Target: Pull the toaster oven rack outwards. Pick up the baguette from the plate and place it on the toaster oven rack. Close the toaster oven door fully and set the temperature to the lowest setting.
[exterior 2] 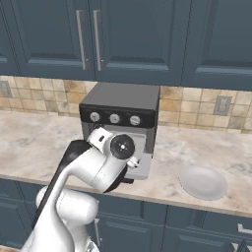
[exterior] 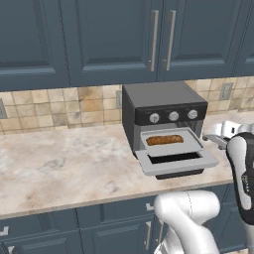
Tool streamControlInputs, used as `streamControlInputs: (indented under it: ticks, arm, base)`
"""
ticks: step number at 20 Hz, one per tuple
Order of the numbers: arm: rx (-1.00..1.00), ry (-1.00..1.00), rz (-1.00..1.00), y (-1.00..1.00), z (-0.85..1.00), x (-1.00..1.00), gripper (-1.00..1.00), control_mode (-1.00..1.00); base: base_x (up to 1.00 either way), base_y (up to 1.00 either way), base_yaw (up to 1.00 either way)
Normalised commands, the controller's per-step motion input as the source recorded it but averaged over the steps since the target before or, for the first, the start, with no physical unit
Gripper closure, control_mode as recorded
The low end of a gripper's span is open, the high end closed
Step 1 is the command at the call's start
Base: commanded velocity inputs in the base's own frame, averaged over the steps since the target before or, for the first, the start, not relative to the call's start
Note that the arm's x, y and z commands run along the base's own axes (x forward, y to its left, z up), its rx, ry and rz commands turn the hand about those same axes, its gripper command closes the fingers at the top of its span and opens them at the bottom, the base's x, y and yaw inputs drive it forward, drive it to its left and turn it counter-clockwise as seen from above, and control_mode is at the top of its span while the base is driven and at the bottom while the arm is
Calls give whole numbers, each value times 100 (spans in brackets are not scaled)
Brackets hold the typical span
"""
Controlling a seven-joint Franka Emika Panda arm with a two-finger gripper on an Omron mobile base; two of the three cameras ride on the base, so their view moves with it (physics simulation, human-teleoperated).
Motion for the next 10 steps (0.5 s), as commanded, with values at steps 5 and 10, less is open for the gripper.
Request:
streamControlInputs:
  ticks: [5, 10]
  arm:
    - [-49, 8, 13, 19, 5, 0, -100, -100]
    - [-32, 25, 6, 0, 0, 4, -100, -100]
  base:
    - [0, 0, 0]
    - [0, 0, 0]
